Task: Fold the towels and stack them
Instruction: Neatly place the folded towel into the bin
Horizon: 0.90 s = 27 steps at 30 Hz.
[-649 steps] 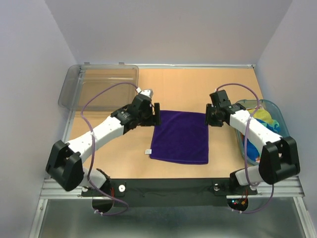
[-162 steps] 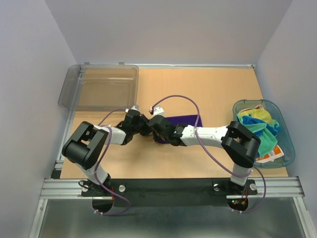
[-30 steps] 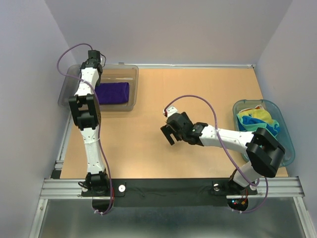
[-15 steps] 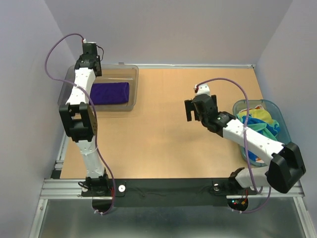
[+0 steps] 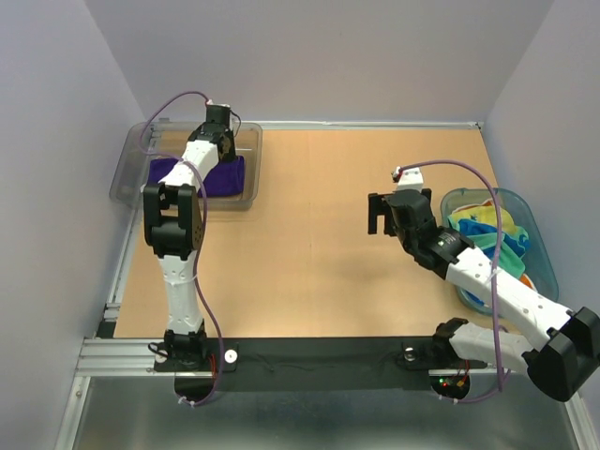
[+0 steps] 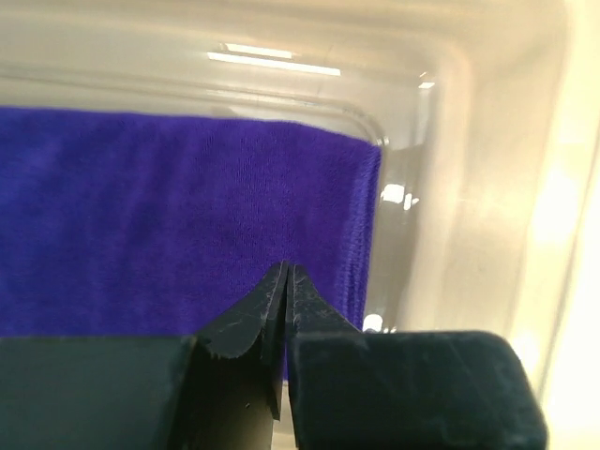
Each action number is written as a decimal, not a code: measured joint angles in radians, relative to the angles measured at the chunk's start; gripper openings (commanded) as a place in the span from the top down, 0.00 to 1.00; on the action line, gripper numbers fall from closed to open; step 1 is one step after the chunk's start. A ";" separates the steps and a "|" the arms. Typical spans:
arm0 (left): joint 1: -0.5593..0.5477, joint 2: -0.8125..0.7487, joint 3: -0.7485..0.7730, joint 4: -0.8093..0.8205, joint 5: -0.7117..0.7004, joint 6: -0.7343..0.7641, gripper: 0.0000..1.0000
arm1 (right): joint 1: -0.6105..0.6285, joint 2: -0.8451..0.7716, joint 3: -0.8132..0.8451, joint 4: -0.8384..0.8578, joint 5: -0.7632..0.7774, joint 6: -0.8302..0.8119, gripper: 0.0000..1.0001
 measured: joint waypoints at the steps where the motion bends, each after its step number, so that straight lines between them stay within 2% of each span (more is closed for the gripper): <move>1: 0.002 0.008 -0.005 0.005 0.007 -0.007 0.91 | 0.000 -0.005 -0.014 -0.001 0.000 0.002 0.00; 15: -0.020 0.122 -0.016 0.098 0.068 -0.045 0.92 | 0.000 -0.013 -0.047 -0.009 -0.003 0.012 0.00; 21: -0.025 0.124 -0.042 0.120 0.096 -0.056 0.90 | 0.000 -0.013 -0.047 -0.008 -0.003 0.011 0.00; 25: -0.024 0.084 -0.053 0.090 0.112 -0.078 0.85 | -0.005 -0.012 -0.043 -0.010 0.031 -0.013 0.00; 27: -0.023 0.026 -0.068 0.066 0.111 -0.087 0.73 | -0.020 -0.004 -0.028 -0.011 0.054 -0.026 0.00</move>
